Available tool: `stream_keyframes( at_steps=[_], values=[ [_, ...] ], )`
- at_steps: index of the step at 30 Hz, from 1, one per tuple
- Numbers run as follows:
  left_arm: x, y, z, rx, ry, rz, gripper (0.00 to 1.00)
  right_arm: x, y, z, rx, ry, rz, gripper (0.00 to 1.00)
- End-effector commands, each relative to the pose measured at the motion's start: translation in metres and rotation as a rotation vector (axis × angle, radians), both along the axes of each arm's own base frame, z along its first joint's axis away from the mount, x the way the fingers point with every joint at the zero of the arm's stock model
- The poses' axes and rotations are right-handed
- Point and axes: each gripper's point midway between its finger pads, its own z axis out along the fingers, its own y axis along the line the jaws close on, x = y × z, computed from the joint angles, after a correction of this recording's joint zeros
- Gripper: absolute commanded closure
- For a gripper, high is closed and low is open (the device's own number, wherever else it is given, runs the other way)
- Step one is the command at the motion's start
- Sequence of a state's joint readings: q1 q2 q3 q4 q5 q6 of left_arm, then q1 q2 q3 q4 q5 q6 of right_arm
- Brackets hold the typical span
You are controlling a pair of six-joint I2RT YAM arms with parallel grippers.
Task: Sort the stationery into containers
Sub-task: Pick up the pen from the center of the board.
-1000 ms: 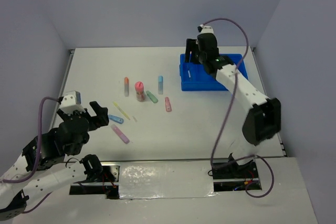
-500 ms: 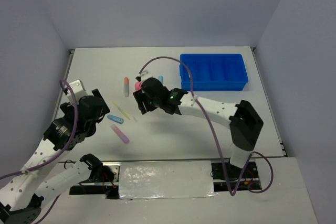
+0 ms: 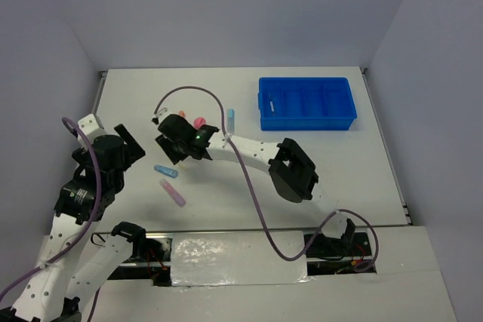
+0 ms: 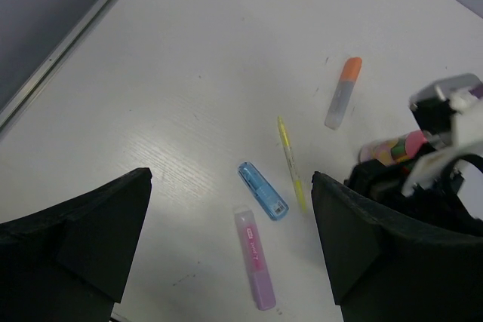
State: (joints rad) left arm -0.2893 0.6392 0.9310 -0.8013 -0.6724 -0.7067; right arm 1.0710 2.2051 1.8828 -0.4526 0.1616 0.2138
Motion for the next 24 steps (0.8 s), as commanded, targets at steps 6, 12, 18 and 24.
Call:
stream_keyframes(
  at_steps=[6,12,18,24],
  values=[
    [0.014,-0.015,0.002,-0.002,-0.007,-0.095,0.01,0.026,0.03,-0.012,-0.059,-0.057,0.077,0.48],
    [0.013,-0.016,0.005,-0.006,-0.028,-0.104,0.01,0.033,0.035,-0.028,-0.038,-0.04,0.095,0.51],
    [0.013,-0.02,0.007,-0.011,-0.045,-0.135,0.01,0.031,0.043,-0.051,-0.044,-0.017,0.135,0.55],
    [0.015,-0.023,0.007,-0.011,-0.042,-0.156,0.01,0.035,0.041,-0.071,-0.071,0.002,0.121,0.68]
  ],
)
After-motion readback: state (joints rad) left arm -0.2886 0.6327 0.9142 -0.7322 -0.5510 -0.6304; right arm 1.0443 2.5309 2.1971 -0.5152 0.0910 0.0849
